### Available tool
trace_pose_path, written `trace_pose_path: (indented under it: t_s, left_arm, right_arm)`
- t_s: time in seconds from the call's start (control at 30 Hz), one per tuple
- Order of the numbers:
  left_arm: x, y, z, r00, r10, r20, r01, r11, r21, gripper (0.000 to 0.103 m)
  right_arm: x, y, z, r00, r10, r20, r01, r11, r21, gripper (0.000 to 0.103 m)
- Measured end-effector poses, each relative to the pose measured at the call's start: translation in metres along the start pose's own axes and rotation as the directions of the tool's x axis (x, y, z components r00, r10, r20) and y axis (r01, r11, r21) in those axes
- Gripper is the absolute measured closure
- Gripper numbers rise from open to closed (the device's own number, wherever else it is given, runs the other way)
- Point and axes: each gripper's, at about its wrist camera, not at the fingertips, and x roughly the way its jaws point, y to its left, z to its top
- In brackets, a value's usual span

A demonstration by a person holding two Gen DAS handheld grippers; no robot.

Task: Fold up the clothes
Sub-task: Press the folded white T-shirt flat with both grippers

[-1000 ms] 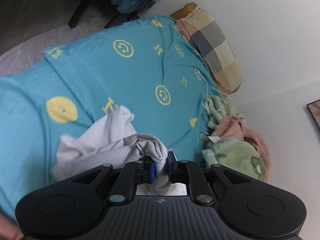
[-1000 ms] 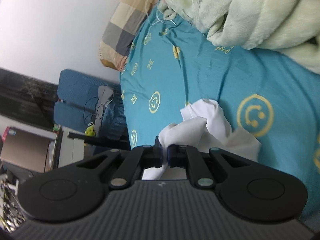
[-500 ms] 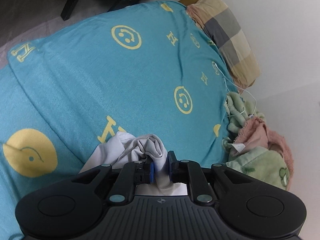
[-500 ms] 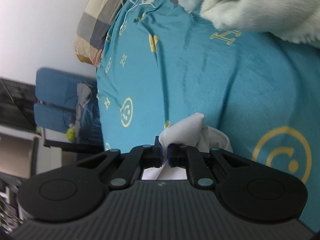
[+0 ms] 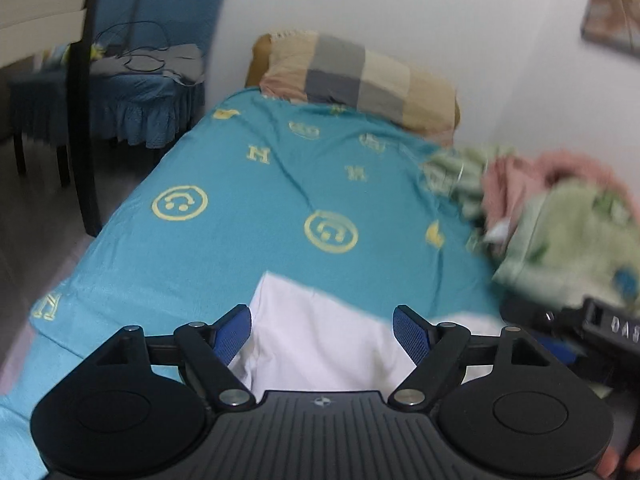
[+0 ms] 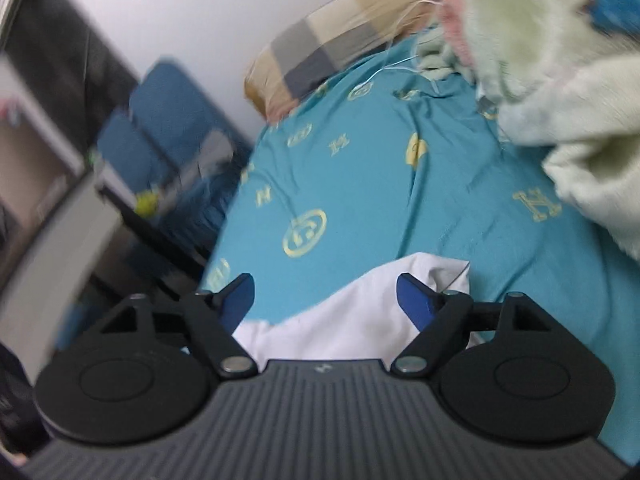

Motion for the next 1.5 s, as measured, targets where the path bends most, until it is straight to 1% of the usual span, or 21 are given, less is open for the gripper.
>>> trace_pose_path:
  t_s: [0.1, 0.17, 0.23, 0.33, 0.53, 0.63, 0.73, 0.83, 0.9, 0.97, 1.03, 1.1, 1.2, 1.4, 1.5]
  left_arm:
    - [0.023, -0.006, -0.014, 0.996, 0.043, -0.081, -0.039, 0.998, 0.055, 0.025]
    - [0.03, -0.008, -0.022, 0.993, 0.065, -0.095, -0.057, 0.995, 0.087, 0.025]
    - [0.032, -0.008, -0.027, 0.992, 0.079, -0.098, -0.068, 0.992, 0.108, 0.025]
    - [0.019, -0.007, -0.025, 0.994, 0.068, -0.081, -0.06, 0.993, 0.101, 0.026]
    - [-0.032, -0.017, -0.037, 0.998, 0.036, -0.052, -0.03, 0.994, 0.104, 0.025]
    - [-0.055, -0.027, -0.047, 0.998, 0.042, -0.037, -0.036, 0.987, 0.157, 0.025]
    - [-0.07, -0.035, -0.056, 0.998, 0.055, -0.021, -0.05, 0.977, 0.206, 0.024]
    - [-0.07, -0.036, -0.064, 0.996, 0.081, -0.039, -0.071, 0.975, 0.212, 0.024]
    - [-0.062, -0.033, -0.069, 0.992, 0.105, -0.07, -0.087, 0.972, 0.218, 0.024]
    - [-0.053, -0.03, -0.073, 0.988, 0.121, -0.098, -0.096, 0.97, 0.224, 0.022]
    - [-0.049, -0.029, -0.075, 0.986, 0.122, -0.112, -0.095, 0.97, 0.223, 0.021]
    - [-0.047, -0.028, -0.077, 0.985, 0.125, -0.115, -0.097, 0.969, 0.229, 0.021]
    - [-0.047, -0.028, -0.078, 0.985, 0.133, -0.111, -0.103, 0.966, 0.236, 0.021]
    - [-0.059, -0.03, -0.077, 0.985, 0.132, -0.109, -0.107, 0.971, 0.212, 0.022]
    - [-0.071, -0.029, -0.076, 0.987, 0.107, -0.121, -0.087, 0.983, 0.162, 0.021]
  right_arm:
    - [0.023, 0.0, -0.007, 0.995, -0.058, -0.083, 0.052, 0.996, -0.072, 0.023]
    - [0.036, 0.0, -0.014, 0.988, -0.09, -0.124, 0.076, 0.991, -0.113, 0.023]
    - [0.042, 0.002, -0.021, 0.983, -0.114, -0.141, 0.09, 0.982, -0.164, 0.024]
    - [0.032, 0.007, -0.026, 0.985, -0.114, -0.128, 0.088, 0.977, -0.194, 0.024]
    - [-0.004, 0.019, -0.037, 0.99, -0.109, -0.085, 0.089, 0.974, -0.207, 0.024]
    - [-0.024, 0.025, -0.044, 0.991, -0.113, -0.066, 0.098, 0.974, -0.206, 0.024]
    - [-0.04, 0.027, -0.05, 0.99, -0.135, -0.048, 0.122, 0.97, -0.21, 0.024]
    - [-0.046, 0.025, -0.054, 0.988, -0.148, -0.033, 0.138, 0.968, -0.21, 0.024]
    - [-0.041, 0.022, -0.058, 0.985, -0.168, -0.049, 0.154, 0.964, -0.215, 0.024]
    - [-0.03, 0.019, -0.062, 0.977, -0.194, -0.085, 0.17, 0.958, -0.23, 0.024]
    - [-0.019, 0.014, -0.068, 0.97, -0.211, -0.118, 0.179, 0.955, -0.236, 0.024]
    - [-0.012, 0.009, -0.074, 0.968, -0.21, -0.14, 0.175, 0.959, -0.223, 0.024]
    - [-0.011, 0.007, -0.076, 0.969, -0.202, -0.143, 0.171, 0.964, -0.205, 0.024]
    - [-0.015, 0.005, -0.077, 0.971, -0.192, -0.142, 0.165, 0.969, -0.185, 0.024]
    - [-0.016, 0.005, -0.077, 0.971, -0.194, -0.143, 0.165, 0.968, -0.189, 0.024]
